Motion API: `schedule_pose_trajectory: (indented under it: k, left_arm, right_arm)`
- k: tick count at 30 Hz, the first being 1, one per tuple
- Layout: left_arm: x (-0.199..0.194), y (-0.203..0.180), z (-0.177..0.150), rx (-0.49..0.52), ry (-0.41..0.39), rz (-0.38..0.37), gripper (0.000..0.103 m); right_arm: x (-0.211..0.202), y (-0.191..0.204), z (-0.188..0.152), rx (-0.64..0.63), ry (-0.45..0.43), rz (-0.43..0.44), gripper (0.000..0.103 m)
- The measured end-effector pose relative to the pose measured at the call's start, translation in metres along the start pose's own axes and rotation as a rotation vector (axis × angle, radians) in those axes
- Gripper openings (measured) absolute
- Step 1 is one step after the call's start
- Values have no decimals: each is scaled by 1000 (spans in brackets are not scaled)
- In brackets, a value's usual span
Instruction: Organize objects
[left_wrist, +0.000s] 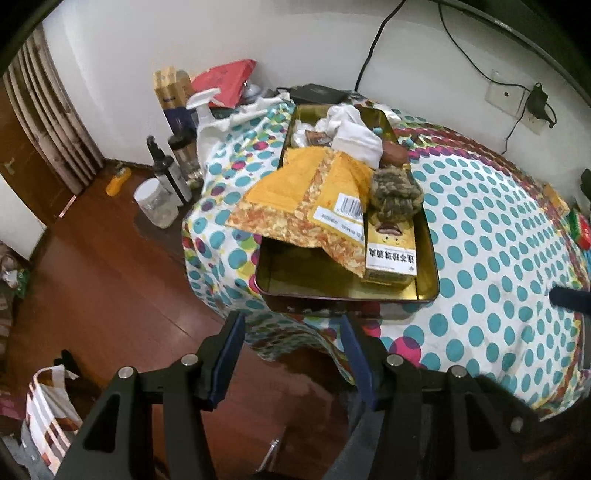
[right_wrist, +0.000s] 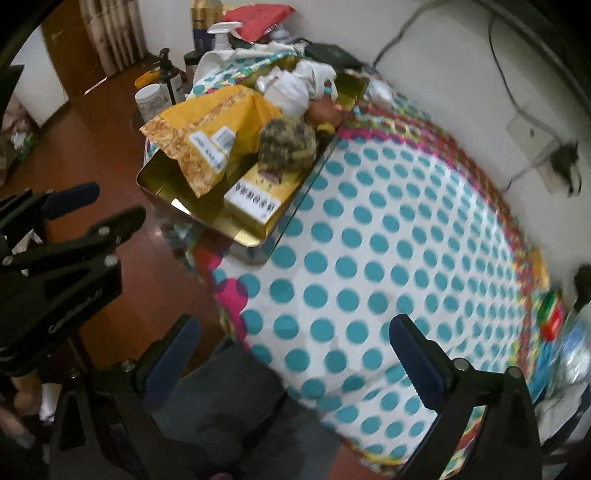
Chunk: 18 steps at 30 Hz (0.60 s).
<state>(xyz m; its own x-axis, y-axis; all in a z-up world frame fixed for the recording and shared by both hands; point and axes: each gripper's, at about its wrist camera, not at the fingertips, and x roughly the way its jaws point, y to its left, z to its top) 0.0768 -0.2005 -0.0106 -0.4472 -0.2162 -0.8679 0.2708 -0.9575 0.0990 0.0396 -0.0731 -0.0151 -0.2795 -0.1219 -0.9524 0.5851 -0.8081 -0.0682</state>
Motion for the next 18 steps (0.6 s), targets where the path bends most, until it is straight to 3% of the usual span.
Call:
schedule_pose_trajectory:
  k: [6,9,18]
  left_arm:
    - [-3,-5,4,8,14,-53,55]
    - [0,-6,5,4,35,-42,55]
    - [13,-5,8,-34,103,-60,55]
  right_arm:
    - [0,3,-1,29,14,41,102]
    - [-2,7,1,-3,8,19,102]
    - [1,7,6,-7,19,66,102]
